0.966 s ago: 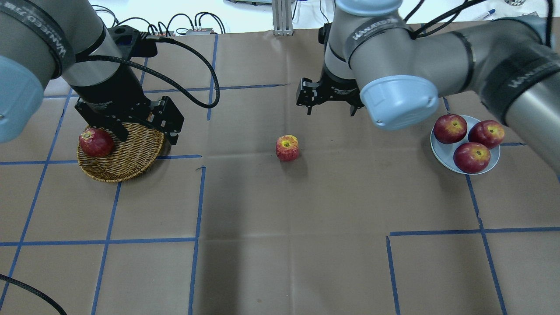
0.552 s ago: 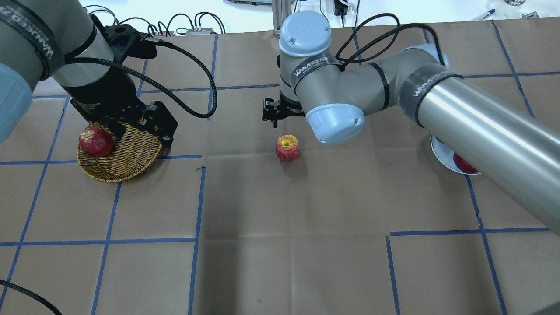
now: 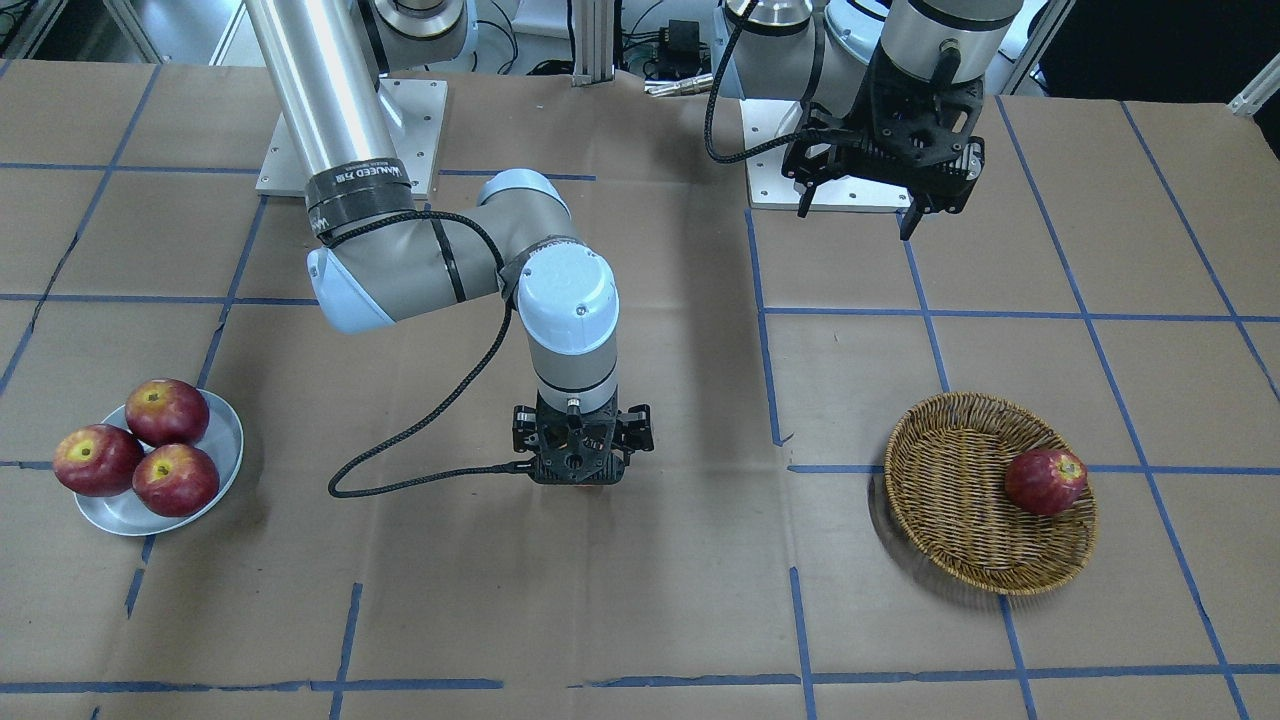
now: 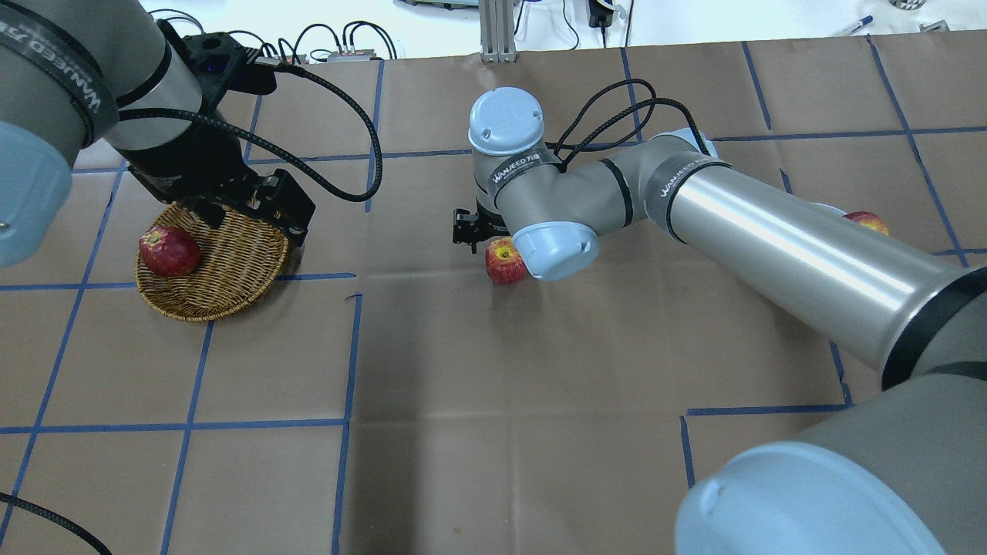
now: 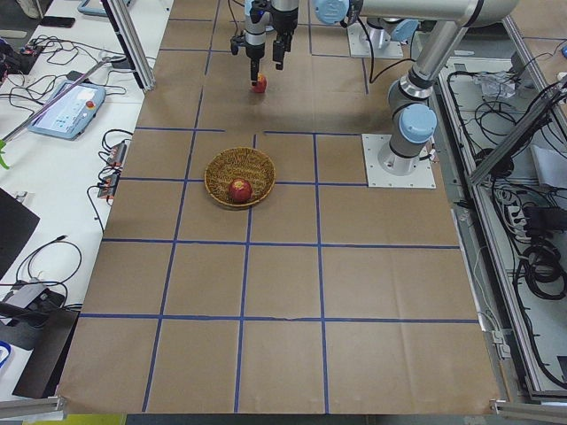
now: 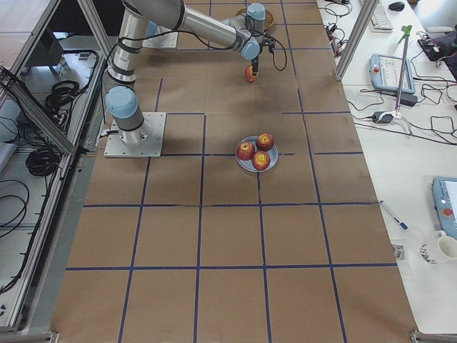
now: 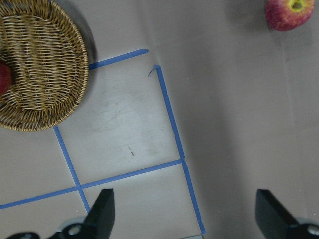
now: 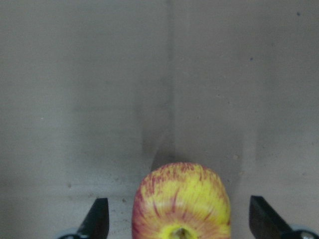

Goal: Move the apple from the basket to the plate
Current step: 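Lower the right gripper onto the yellow-red apple and close it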

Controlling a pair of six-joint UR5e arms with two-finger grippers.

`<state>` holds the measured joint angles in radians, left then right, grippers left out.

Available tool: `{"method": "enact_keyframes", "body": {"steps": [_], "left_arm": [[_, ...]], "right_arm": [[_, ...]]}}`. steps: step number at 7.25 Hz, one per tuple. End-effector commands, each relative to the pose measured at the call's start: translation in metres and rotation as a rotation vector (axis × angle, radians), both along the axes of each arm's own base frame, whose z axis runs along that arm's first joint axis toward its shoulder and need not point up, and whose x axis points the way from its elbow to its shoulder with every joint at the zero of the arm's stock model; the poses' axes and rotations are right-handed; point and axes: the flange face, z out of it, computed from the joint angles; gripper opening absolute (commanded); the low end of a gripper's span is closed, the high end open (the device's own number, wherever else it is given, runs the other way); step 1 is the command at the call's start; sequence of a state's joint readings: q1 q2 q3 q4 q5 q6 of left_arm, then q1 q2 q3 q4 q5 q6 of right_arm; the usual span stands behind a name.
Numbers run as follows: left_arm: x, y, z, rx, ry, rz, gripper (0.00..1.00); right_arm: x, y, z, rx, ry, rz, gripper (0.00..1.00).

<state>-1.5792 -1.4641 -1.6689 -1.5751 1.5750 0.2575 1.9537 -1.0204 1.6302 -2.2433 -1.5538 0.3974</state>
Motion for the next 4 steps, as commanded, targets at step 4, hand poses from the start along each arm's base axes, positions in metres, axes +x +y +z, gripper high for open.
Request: {"method": "enact_keyframes", "body": {"steps": [4], "left_arm": [[0.002,-0.007,-0.019,0.038,0.002,0.017,0.99]], "right_arm": [[-0.003,-0.001,-0.006,0.011,0.004,0.008,0.51]]}}
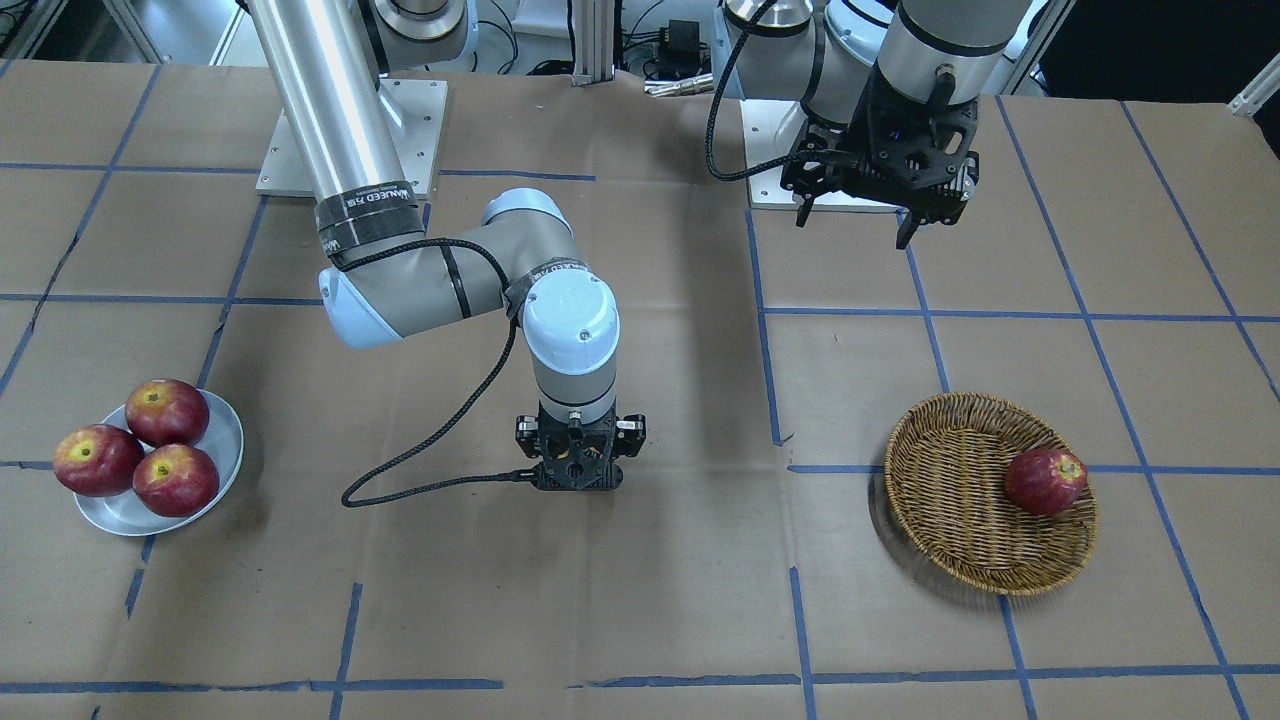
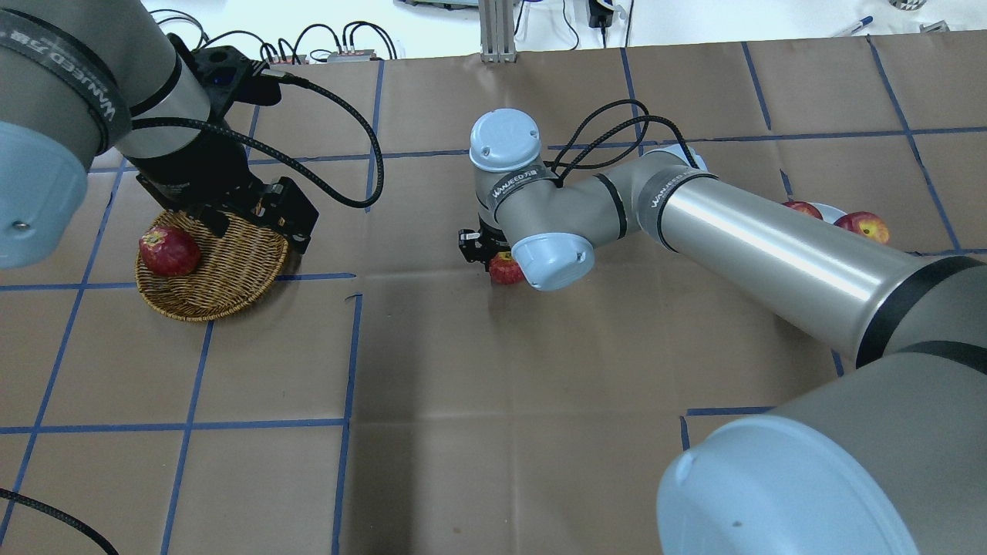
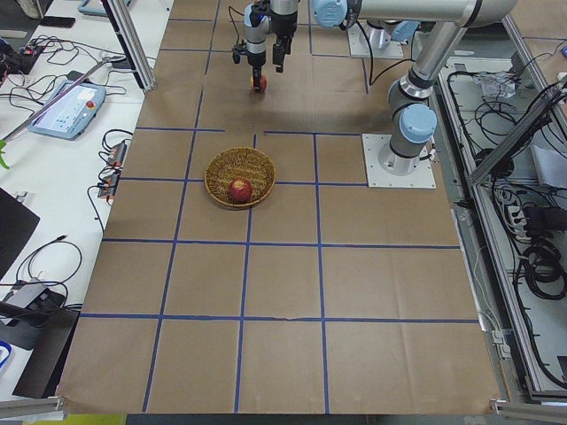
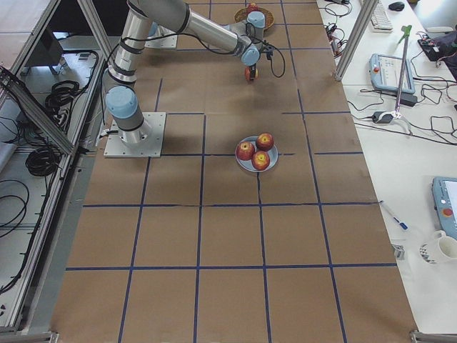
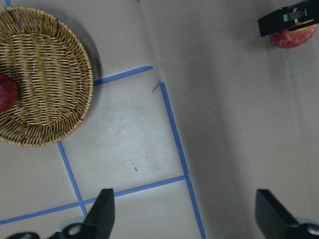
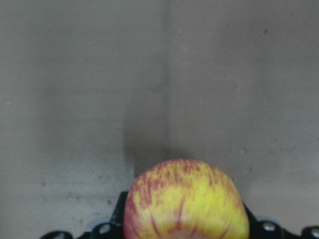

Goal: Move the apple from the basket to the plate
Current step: 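Lower the right gripper onto the yellow-red apple and close it, then lift the apple with the right gripper and carry it to the plate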

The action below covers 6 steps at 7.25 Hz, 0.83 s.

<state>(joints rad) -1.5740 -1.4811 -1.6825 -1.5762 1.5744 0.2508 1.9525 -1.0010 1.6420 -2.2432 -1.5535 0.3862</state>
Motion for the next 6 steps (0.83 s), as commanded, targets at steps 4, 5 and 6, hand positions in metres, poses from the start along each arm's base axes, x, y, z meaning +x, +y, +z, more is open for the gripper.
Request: {"method": "enact_keyframes", "body": {"steps": [4,5,6], "left_arm": [[0.0,0.003,0.004,-0.014,0.001,-0.007,0.99],[0.002,0.003,0.004,-0.015,0.002,-0.005,0.99],[0.002,0.006,0.007,-0.02,-0.001,-0.004,0.99]], "right_arm": [[-0.134,-0.008,0.168,-0.064,-0.006,-0.022,0.51],[-0.206,-0.007,0.182,-0.063,0.01,0.022,0.52],[-0.278,-0.004,0.178,-0.054,0.019,0.068,0.52]]}}
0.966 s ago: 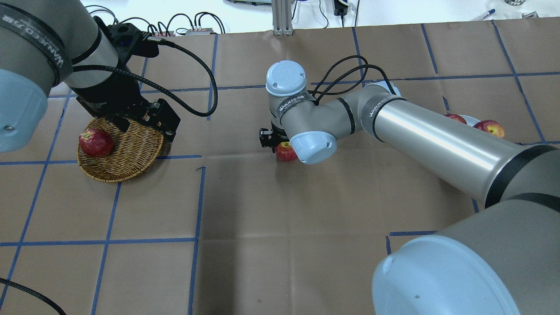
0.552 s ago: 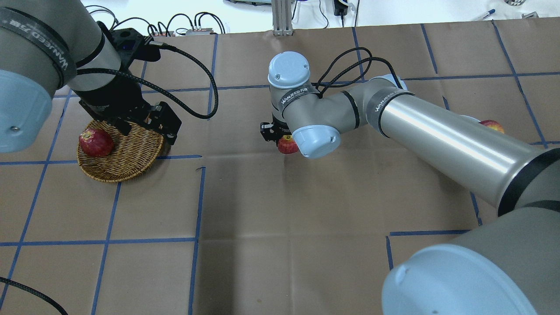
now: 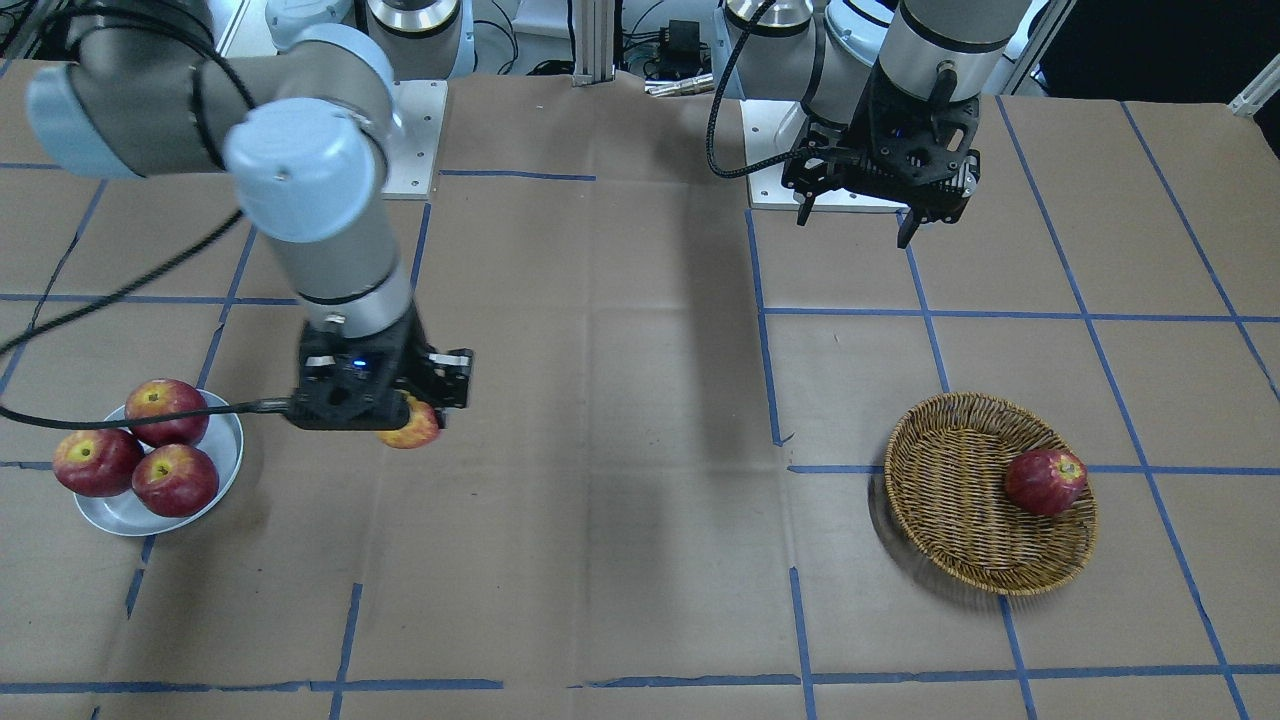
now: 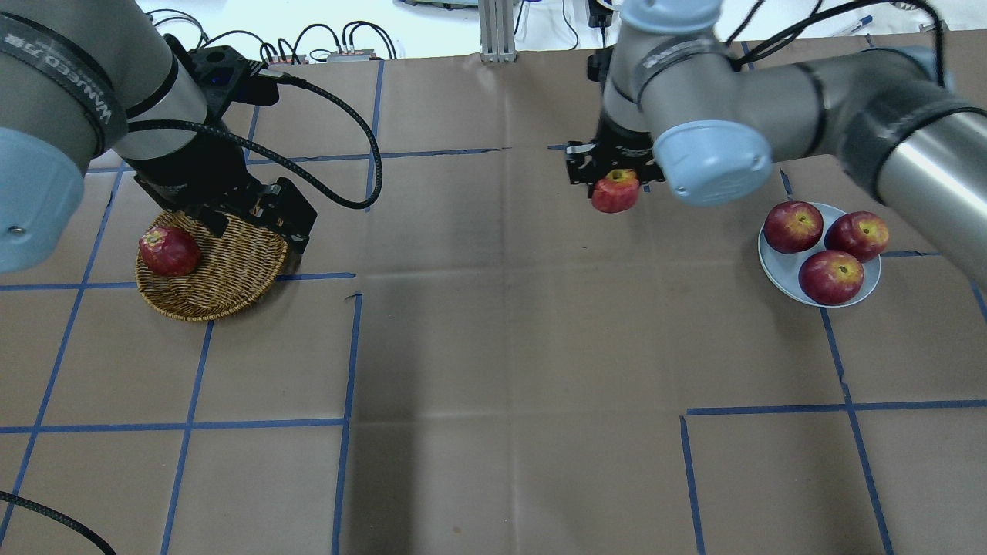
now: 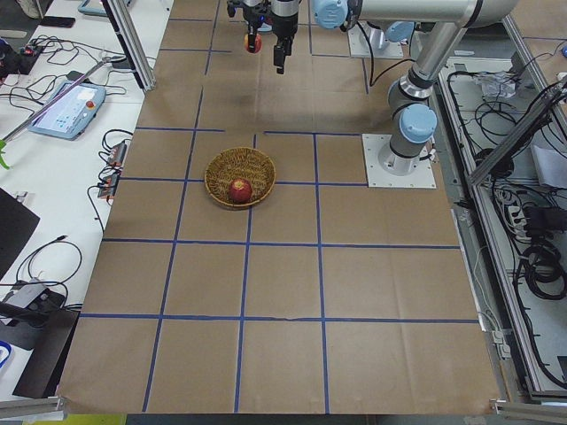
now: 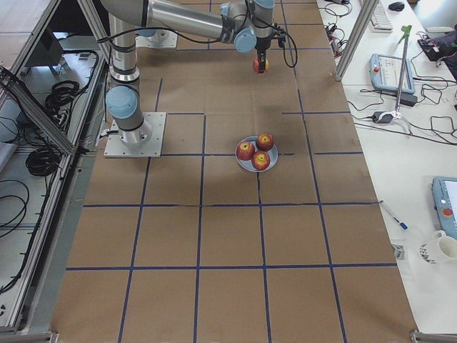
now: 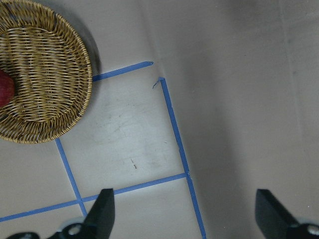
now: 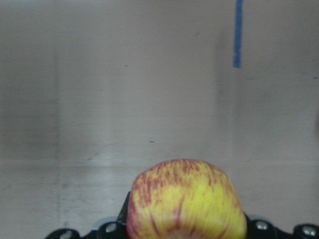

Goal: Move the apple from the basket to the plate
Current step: 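Lift the apple with the right gripper and carry it to the plate, then lower the apple onto the white plate and open the right gripper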

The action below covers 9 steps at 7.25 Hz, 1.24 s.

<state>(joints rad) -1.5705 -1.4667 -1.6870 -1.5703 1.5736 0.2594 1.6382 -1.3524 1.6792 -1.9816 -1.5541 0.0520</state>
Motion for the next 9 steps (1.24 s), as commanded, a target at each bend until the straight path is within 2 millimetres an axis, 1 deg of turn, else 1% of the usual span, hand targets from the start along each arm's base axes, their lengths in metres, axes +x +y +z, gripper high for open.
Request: {"method": "enact_keyframes", "body": {"steps": [1,2,3,4,5,6,7,8,9], "left_arm": [[0.0,0.002,0.003,-0.008,0.001,0.001,0.99],[-0.001,0.002,0.003,-0.009,0.001,0.001,0.99],[-0.001,0.002,0.003,-0.009,0.001,0.0,0.99],[-0.002,0.002,0.003,-0.009,0.001,0.001,0.99],[-0.002,0.002,0.004,-0.01,0.001,0.003,0.99],[-0.002,0.002,0.004,-0.01,0.001,0.003,0.99],[-0.002,0.002,0.003,-0.007,0.001,0.003,0.99],[-0.002,0.001,0.002,-0.005,0.001,0.003,0.99],[-0.002,0.001,0.002,-0.005,0.001,0.004,0.99]], "right_arm": [[-0.161,0.008,0.003,0.014,0.027,0.115,0.52],[-0.227,0.009,0.0,0.01,0.032,0.184,0.52],[-0.275,0.013,-0.005,0.01,0.041,0.262,0.52],[-0.3,0.013,-0.018,0.027,0.031,0.289,0.52],[-0.304,0.009,-0.042,0.063,0.004,0.276,0.52],[-0.304,0.006,-0.059,0.064,0.001,0.273,0.52],[-0.309,-0.001,-0.076,0.048,0.014,0.264,0.52],[-0.308,-0.002,-0.083,0.053,0.008,0.264,0.52],[-0.307,-0.002,-0.082,0.05,0.01,0.265,0.52]]}}
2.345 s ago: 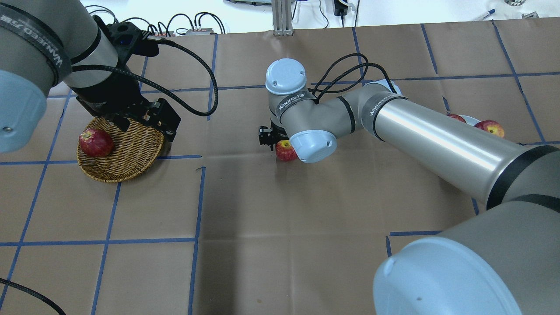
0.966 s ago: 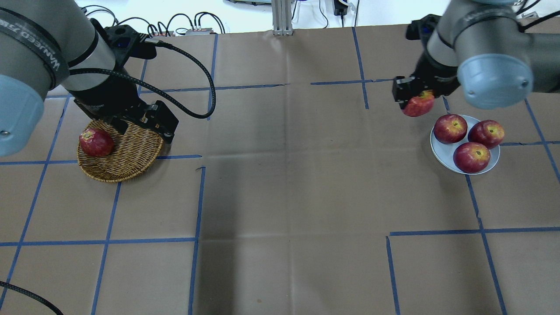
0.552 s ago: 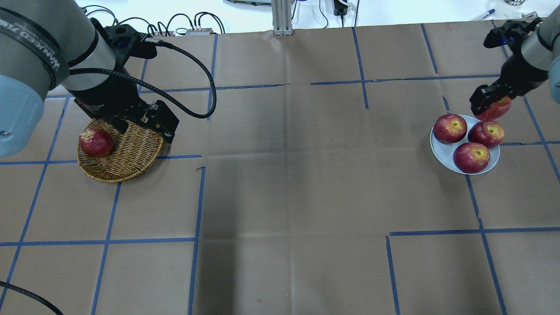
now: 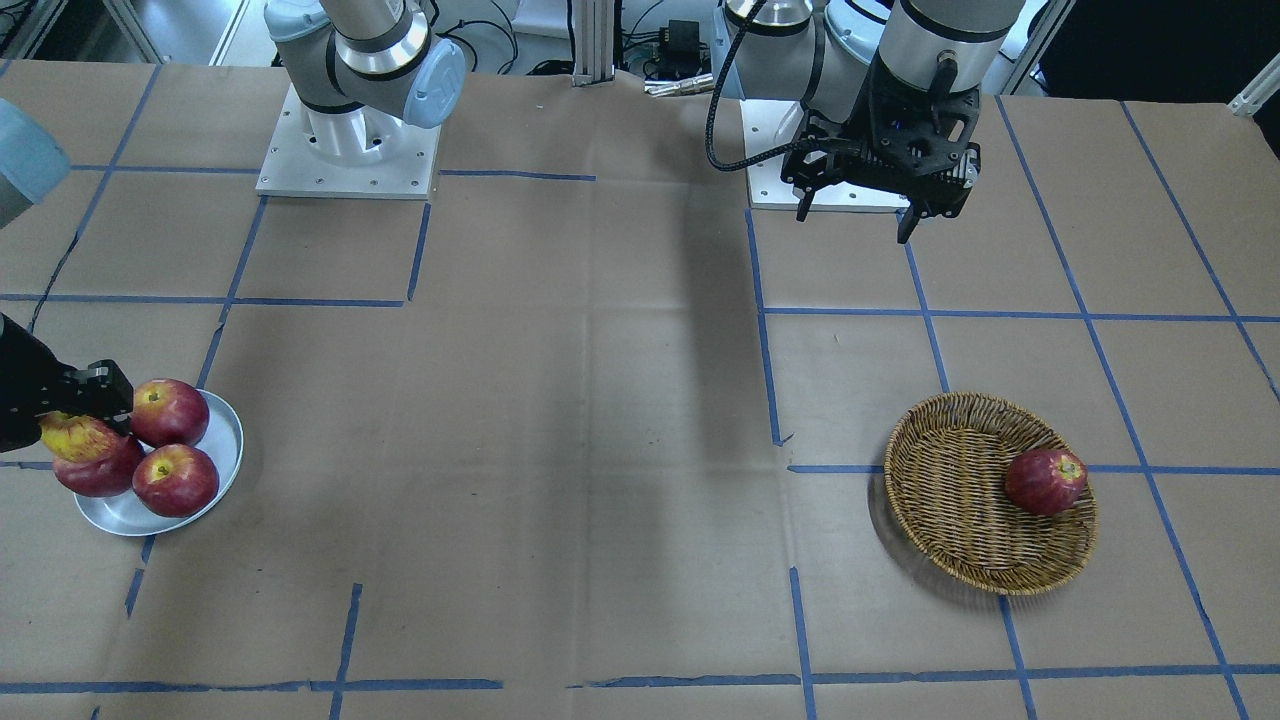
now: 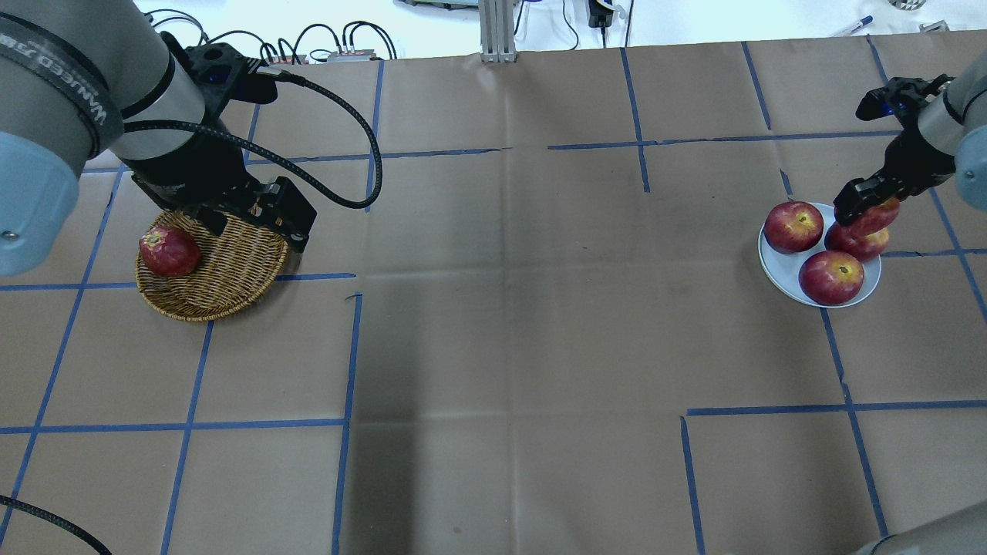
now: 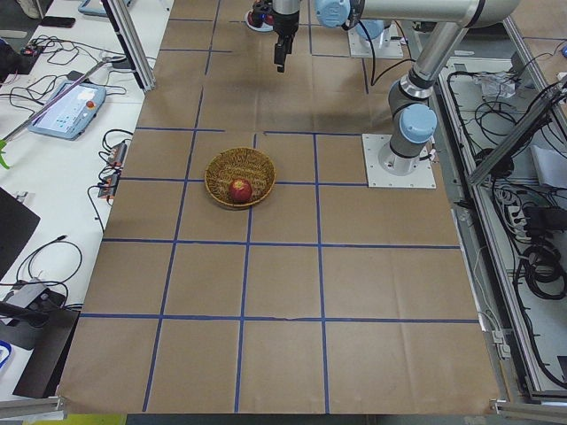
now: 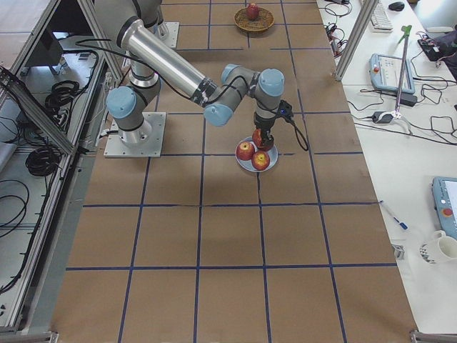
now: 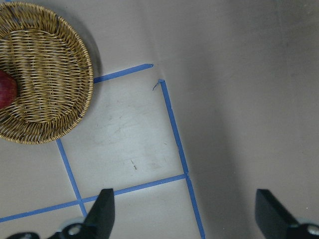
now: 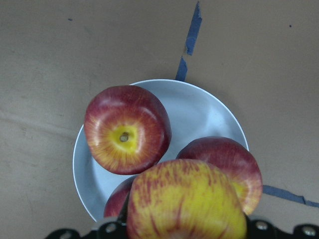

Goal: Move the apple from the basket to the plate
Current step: 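Lower the apple onto the white plate and open the right gripper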

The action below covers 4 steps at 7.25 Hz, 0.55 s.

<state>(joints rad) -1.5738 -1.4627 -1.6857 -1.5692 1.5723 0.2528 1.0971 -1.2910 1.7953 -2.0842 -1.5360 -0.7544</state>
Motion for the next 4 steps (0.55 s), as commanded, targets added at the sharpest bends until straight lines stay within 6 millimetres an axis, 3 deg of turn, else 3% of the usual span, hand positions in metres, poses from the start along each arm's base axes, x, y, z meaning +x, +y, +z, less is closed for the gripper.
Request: {"method": "enact_keyframes", "body": {"steps": [1,4], "left_arm": [[0.0,-0.001,-0.001,0.002,0.0,0.003,0.99],[0.0,-0.002,-0.003,0.007,0.0,0.004,0.99]], "right_arm": [[0.005,-0.001,-0.004,0.003,0.001,0.0,0.52],[0.009,0.007,-0.03,0.05,-0.022,-0.018,0.52]]}}
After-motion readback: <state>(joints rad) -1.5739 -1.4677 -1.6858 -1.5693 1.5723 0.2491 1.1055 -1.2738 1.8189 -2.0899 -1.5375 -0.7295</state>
